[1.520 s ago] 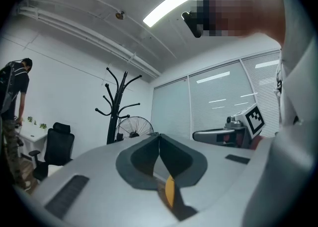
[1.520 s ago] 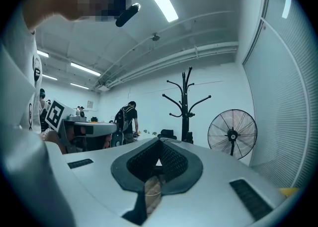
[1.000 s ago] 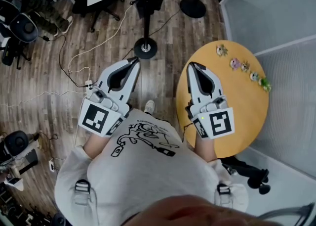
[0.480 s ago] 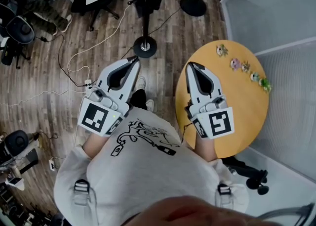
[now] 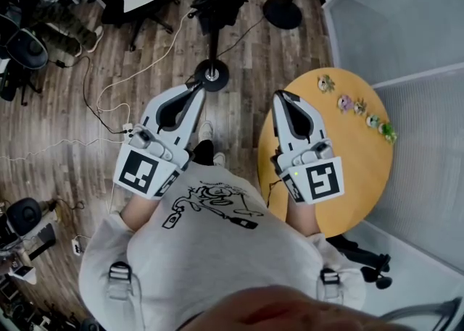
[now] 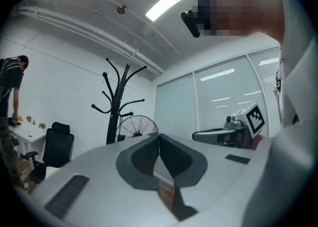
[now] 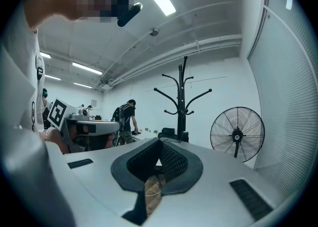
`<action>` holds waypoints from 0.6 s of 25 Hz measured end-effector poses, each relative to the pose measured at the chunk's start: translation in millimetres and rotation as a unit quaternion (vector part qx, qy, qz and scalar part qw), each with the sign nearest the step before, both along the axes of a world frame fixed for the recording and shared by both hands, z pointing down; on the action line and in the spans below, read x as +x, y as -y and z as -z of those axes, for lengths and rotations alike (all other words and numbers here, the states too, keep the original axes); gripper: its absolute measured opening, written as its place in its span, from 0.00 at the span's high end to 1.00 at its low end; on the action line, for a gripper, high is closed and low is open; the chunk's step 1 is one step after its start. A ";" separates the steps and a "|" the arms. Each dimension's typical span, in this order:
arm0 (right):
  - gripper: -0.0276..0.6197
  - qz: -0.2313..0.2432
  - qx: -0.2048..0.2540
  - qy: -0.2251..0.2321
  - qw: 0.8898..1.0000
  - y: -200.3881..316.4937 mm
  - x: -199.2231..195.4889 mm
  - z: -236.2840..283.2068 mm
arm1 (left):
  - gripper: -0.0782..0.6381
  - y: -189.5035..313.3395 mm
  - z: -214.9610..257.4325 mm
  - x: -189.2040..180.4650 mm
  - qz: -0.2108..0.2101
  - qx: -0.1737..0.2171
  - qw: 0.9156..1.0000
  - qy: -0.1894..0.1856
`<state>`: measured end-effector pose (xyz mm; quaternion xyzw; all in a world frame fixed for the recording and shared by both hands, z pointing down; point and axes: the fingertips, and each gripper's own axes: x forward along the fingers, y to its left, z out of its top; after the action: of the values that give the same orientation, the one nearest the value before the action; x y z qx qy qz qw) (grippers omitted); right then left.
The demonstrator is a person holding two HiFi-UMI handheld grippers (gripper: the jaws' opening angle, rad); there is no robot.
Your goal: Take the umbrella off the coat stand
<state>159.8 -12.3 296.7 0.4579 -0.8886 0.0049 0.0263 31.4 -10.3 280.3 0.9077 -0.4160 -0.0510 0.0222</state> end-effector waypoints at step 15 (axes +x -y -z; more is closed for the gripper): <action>0.93 -0.004 0.004 -0.008 1.000 83.5 -25.6 8.1 | 0.88 83.1 4.7 -25.5 -0.004 0.003 1.000 -0.013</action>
<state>134.2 -95.8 288.6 0.4617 -0.8864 -0.0023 0.0319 5.9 -93.4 275.6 0.9085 -0.4123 -0.0634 0.0252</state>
